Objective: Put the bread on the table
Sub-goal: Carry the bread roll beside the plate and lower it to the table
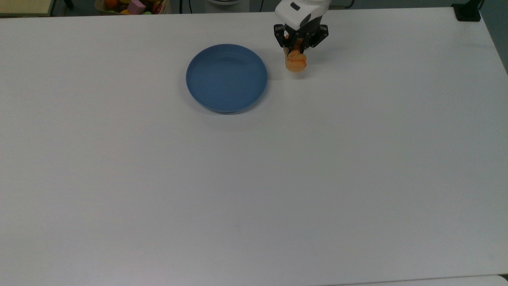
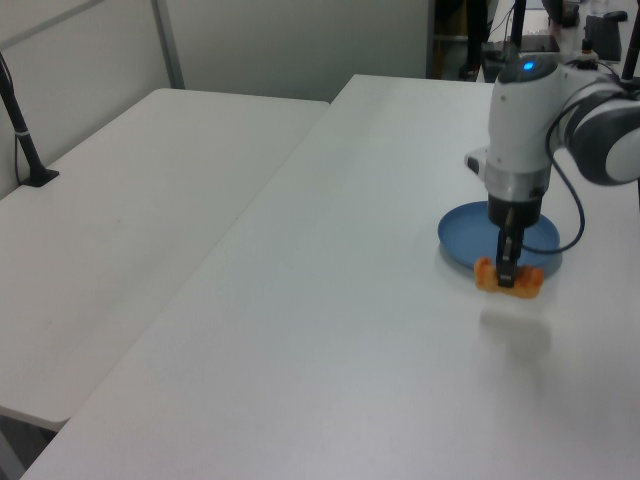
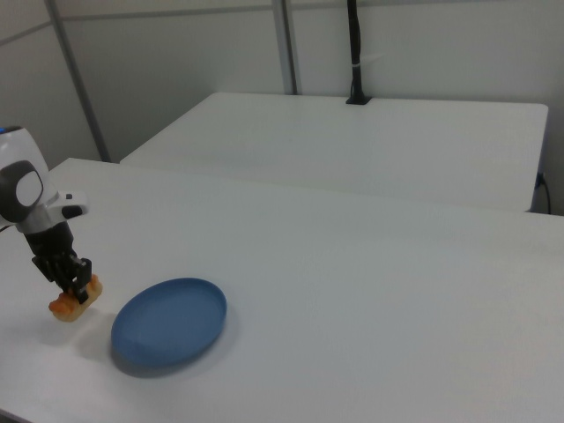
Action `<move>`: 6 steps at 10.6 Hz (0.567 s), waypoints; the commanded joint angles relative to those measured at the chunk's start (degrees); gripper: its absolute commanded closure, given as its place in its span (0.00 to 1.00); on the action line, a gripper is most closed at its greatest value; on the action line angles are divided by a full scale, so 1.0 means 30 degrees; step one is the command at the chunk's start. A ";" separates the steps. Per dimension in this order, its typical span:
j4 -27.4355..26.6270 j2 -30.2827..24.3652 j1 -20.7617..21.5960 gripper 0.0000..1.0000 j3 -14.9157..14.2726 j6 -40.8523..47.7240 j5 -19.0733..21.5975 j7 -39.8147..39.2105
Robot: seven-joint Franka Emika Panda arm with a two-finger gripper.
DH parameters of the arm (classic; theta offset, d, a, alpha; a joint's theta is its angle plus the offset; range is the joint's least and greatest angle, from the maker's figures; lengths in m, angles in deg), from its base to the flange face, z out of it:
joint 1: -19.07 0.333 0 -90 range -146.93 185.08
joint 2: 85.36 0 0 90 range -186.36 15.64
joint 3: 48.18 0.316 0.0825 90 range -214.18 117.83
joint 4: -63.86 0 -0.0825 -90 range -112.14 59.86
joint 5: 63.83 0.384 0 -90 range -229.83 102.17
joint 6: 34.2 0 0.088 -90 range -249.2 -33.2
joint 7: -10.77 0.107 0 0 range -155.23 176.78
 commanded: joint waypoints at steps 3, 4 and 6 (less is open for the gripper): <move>-0.0086 0.1592 0.0806 0.66 -0.0042 -0.1059 -0.0238 0.0935; -0.0057 0.1711 0.0777 0.61 -0.0071 -0.1059 -0.0326 0.0935; 0.0002 0.1916 0.0660 0.35 -0.0071 -0.1030 -0.0530 0.0906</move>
